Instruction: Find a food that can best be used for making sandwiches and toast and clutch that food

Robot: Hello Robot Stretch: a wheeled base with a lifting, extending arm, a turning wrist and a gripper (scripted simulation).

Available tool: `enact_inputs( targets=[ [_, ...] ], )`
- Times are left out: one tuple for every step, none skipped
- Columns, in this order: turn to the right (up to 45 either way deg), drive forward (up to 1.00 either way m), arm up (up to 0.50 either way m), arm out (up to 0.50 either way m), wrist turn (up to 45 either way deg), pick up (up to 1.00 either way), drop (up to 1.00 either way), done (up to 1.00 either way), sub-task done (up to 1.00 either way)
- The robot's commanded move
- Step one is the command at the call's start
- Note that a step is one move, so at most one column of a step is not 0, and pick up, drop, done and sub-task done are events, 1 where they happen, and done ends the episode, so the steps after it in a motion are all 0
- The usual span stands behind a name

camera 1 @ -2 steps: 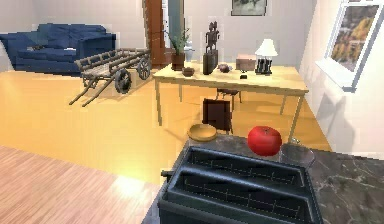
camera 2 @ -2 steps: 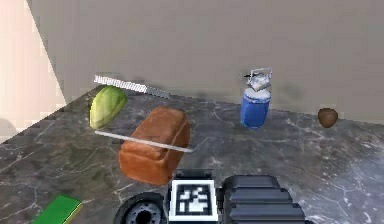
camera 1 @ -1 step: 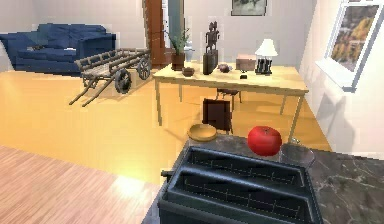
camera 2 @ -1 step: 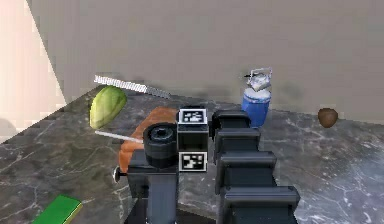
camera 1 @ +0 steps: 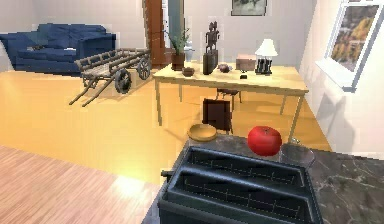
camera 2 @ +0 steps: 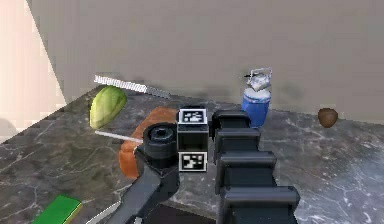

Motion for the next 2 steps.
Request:
enact_inputs(
  targets=[
    [0.0, 0.0, 0.0, 0.0, 45.0, 0.0, 0.0, 0.0, 0.0],
    [0.0, 0.0, 0.0, 0.0, 45.0, 0.0, 0.0, 0.0, 0.0]
  ],
)
